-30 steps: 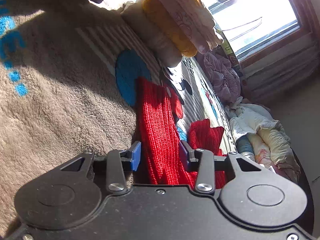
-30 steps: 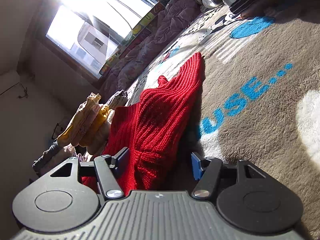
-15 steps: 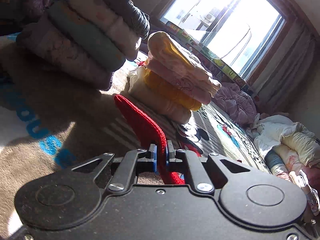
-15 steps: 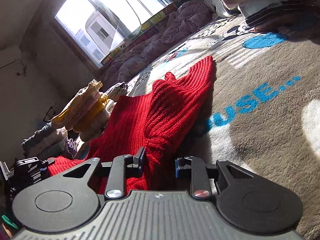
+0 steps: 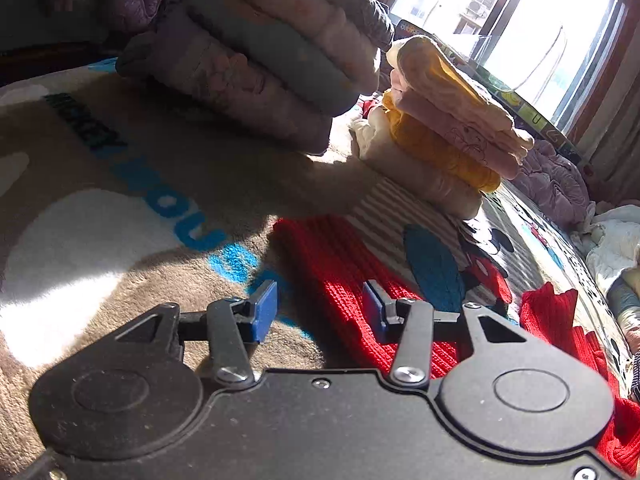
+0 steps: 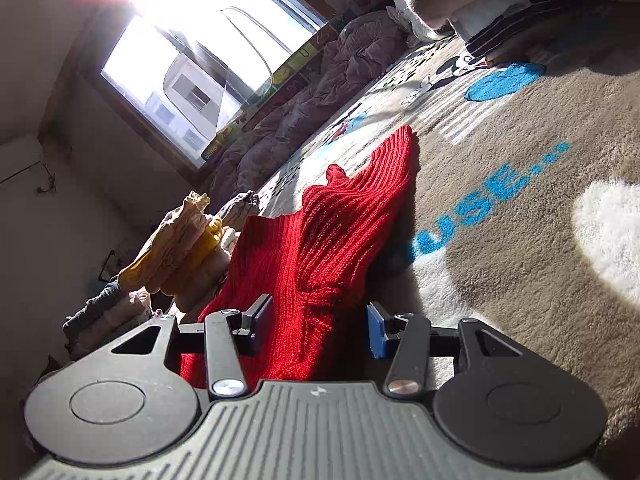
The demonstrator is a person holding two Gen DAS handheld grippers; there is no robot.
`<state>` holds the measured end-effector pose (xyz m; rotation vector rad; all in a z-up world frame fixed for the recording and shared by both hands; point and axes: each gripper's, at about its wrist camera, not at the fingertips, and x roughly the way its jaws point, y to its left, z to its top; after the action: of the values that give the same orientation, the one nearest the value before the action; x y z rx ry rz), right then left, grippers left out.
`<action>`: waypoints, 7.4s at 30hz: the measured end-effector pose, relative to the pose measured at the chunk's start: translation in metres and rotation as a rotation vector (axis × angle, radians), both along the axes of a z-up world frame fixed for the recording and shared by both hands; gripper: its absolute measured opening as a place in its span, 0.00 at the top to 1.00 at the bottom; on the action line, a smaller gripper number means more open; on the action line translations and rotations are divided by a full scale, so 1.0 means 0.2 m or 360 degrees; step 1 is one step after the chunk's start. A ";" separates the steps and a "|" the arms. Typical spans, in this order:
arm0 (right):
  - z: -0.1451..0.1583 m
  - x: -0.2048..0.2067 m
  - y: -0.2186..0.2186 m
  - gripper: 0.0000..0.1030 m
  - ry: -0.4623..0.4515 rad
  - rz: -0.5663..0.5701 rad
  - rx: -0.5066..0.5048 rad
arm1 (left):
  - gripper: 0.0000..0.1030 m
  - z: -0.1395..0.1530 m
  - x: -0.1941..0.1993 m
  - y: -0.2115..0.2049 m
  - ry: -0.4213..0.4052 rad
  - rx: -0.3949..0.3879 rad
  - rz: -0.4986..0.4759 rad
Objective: Fold clothes
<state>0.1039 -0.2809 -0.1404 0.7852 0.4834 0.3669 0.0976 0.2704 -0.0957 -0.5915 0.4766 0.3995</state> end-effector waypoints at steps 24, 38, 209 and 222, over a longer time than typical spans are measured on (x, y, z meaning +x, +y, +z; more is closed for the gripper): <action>-0.02 0.76 -0.25 0.38 0.0274 -0.0022 0.0041 | 0.34 0.00 0.15 -0.68 0.0072 0.0223 -0.0765; -0.04 1.06 -0.22 0.39 0.0203 0.0098 -0.0062 | 0.23 -0.06 0.22 -0.71 0.0128 0.0265 -0.0813; 0.06 1.40 0.22 0.84 0.0114 0.0378 -0.0342 | 0.93 0.04 1.17 -0.46 -0.0417 -0.0533 -0.1061; 0.05 1.49 0.16 0.23 0.0169 0.0370 -0.0326 | 0.43 -0.08 1.23 -0.39 0.0046 -0.0518 -0.0822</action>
<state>0.4013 -0.2497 -0.1309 0.5527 0.7034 0.4844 0.3443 0.1927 -0.1118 -0.7484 0.7059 -0.1663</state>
